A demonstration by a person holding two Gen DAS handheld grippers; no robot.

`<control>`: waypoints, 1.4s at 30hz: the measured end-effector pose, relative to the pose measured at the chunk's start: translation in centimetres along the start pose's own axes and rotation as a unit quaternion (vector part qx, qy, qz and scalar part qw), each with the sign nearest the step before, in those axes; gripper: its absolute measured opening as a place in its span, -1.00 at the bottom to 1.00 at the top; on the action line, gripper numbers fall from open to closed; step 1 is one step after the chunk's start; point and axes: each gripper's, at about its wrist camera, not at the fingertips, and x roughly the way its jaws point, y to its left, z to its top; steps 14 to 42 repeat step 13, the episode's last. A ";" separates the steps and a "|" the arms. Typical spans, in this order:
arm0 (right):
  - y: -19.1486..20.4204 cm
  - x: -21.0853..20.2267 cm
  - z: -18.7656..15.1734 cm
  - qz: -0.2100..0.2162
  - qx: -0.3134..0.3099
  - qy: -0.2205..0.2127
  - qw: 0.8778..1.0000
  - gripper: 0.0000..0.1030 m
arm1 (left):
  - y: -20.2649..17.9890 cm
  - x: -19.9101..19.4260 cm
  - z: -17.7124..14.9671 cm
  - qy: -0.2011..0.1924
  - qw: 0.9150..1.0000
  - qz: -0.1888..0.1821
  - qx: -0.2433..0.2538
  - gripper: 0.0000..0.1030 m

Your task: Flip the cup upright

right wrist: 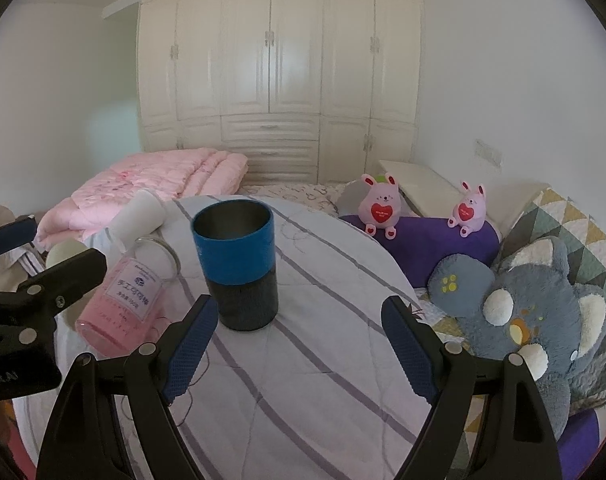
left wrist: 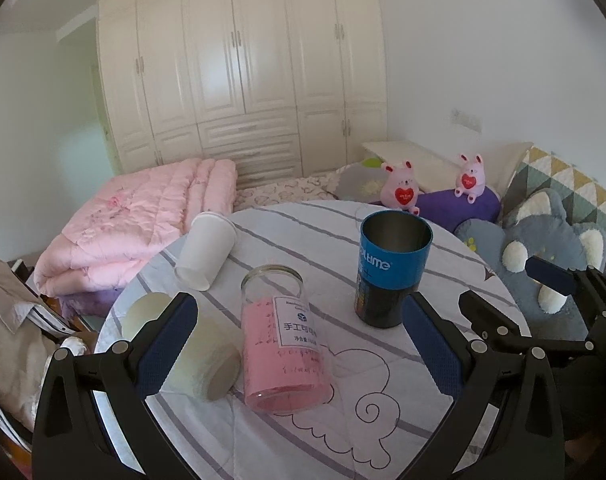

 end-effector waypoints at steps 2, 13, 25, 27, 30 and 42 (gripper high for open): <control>-0.2 0.4 0.0 -0.002 0.003 0.005 1.000 0.65 | 0.1 0.5 0.2 0.003 1.000 -0.001 -0.001 1.00; -0.8 3.1 0.5 -0.011 0.015 0.029 0.999 0.65 | -0.2 2.5 0.9 0.017 1.000 -0.002 0.014 1.00; -0.8 3.1 0.5 -0.011 0.015 0.029 0.999 0.65 | -0.2 2.5 0.9 0.017 1.000 -0.002 0.014 1.00; -0.8 3.1 0.5 -0.011 0.015 0.029 0.999 0.65 | -0.2 2.5 0.9 0.017 1.000 -0.002 0.014 1.00; -0.8 3.1 0.5 -0.011 0.015 0.029 0.999 0.65 | -0.2 2.5 0.9 0.017 1.000 -0.002 0.014 1.00; -0.8 3.1 0.5 -0.011 0.015 0.029 0.999 0.65 | -0.2 2.5 0.9 0.017 1.000 -0.002 0.014 1.00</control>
